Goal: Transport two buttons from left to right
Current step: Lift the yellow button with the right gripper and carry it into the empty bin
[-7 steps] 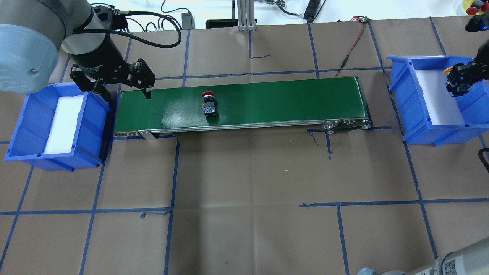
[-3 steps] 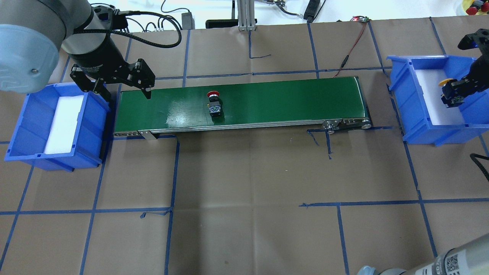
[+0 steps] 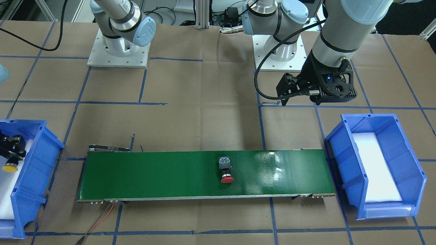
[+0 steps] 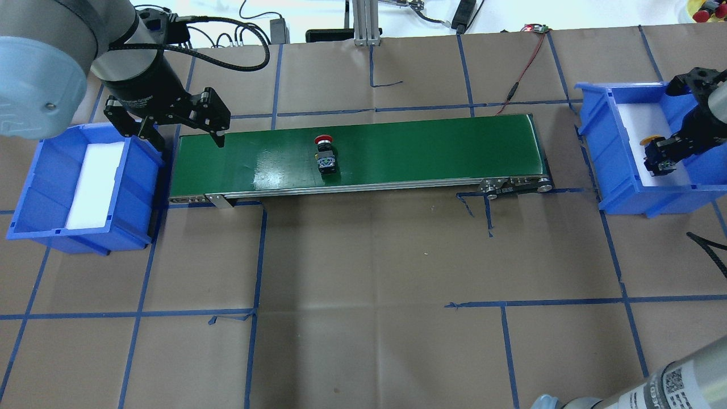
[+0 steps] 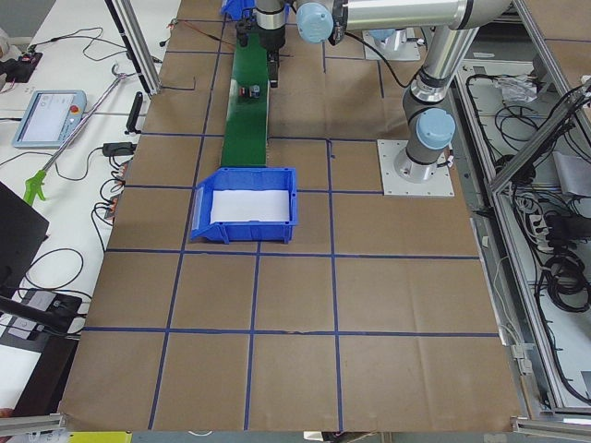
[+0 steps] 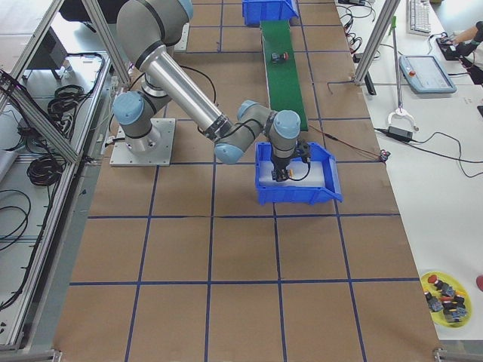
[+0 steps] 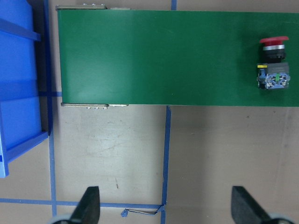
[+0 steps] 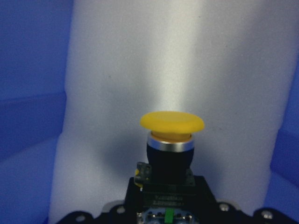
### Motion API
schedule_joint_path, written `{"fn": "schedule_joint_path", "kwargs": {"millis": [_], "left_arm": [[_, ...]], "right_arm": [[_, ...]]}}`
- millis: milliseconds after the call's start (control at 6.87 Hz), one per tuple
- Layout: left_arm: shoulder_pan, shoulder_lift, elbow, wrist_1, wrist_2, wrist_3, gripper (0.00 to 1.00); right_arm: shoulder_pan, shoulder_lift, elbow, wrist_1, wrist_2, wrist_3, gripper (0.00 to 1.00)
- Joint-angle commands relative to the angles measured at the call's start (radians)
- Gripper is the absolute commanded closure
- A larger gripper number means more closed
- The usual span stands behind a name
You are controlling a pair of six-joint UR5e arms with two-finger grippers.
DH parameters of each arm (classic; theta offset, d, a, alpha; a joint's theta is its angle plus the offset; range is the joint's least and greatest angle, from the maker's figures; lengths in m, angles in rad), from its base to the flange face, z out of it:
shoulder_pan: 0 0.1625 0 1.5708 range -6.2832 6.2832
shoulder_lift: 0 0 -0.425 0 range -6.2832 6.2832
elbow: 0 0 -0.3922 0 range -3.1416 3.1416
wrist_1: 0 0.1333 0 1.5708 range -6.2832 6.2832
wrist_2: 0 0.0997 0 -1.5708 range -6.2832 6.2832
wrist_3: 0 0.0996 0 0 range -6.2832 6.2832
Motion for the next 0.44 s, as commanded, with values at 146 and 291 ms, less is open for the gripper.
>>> {"fn": "schedule_joint_path", "kwargs": {"millis": [146,291], "left_arm": [[0.0,0.0,-0.001,0.001,0.0,0.0,0.0],[0.0,0.0,-0.001,0.001,0.0,0.0,0.0]], "right_arm": [[-0.002,0.015,0.002,-0.002,0.006,0.002,0.46],[0.0,0.013,0.0,0.003,0.011,0.002,0.43]]}}
